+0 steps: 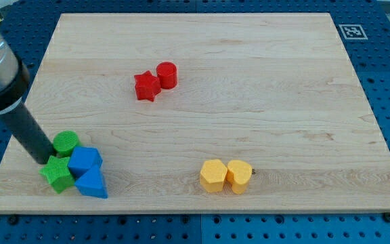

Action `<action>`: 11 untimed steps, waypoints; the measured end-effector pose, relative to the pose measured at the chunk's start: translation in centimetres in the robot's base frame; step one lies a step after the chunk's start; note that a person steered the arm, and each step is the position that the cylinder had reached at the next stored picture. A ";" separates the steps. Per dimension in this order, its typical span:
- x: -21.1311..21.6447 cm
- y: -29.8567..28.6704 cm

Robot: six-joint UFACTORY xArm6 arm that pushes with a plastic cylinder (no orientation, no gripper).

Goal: Separate the green star from the group of blocks

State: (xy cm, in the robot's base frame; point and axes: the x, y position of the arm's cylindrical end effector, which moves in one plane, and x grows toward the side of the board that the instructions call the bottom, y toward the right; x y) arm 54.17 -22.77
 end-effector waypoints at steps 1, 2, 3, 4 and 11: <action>-1.9 1.8; -2.5 5.1; -2.7 5.1; -2.7 1.2; 4.0 2.5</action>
State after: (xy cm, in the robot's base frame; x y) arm 58.13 -20.23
